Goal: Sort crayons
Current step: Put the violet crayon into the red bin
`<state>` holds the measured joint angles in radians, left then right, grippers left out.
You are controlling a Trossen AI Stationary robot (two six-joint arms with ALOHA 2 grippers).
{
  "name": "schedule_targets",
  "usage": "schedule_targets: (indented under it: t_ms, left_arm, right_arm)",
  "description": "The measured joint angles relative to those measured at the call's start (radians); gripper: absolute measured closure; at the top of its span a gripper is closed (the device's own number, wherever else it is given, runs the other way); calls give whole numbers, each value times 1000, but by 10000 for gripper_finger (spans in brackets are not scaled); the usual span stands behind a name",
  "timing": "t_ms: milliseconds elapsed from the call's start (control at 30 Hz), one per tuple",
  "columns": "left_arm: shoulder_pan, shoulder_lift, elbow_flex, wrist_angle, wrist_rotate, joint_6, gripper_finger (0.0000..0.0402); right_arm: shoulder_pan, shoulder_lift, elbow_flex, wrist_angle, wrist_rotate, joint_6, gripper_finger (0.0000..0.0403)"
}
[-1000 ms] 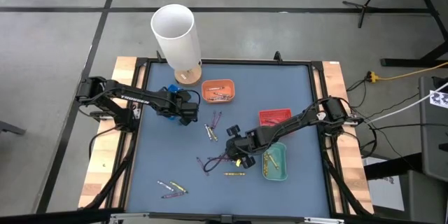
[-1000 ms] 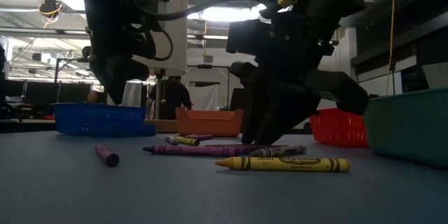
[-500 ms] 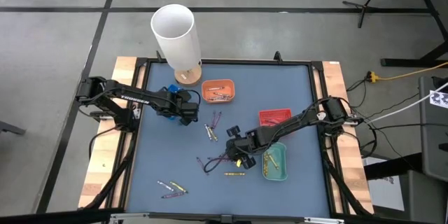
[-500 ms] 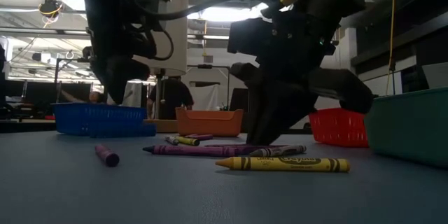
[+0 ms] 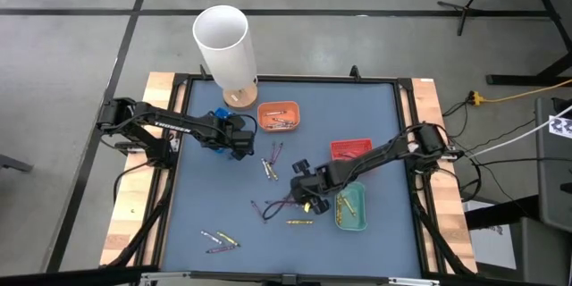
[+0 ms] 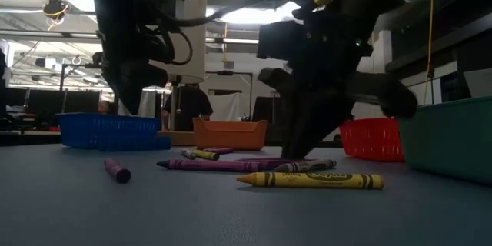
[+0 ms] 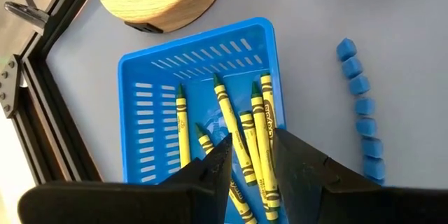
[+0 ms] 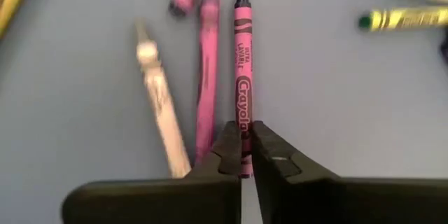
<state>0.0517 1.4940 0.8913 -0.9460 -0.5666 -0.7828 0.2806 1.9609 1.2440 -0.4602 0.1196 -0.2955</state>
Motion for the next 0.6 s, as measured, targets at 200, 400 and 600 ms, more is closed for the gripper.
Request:
schedule_targets:
  t_ms: [200, 400, 600]
  left_arm:
    - [0, 0, 0, 0, 0, 0, 314]
    - [0, 0, 0, 8, -1, 0, 314]
    - [0, 0, 0, 21, -1, 0, 314]
  right_arm:
    - [0, -21, 95, -208, 1, 2, 403]
    - [0, -21, 231, -442, 2, 1, 403]
    - [0, -21, 351, -614, 41, 2, 403]
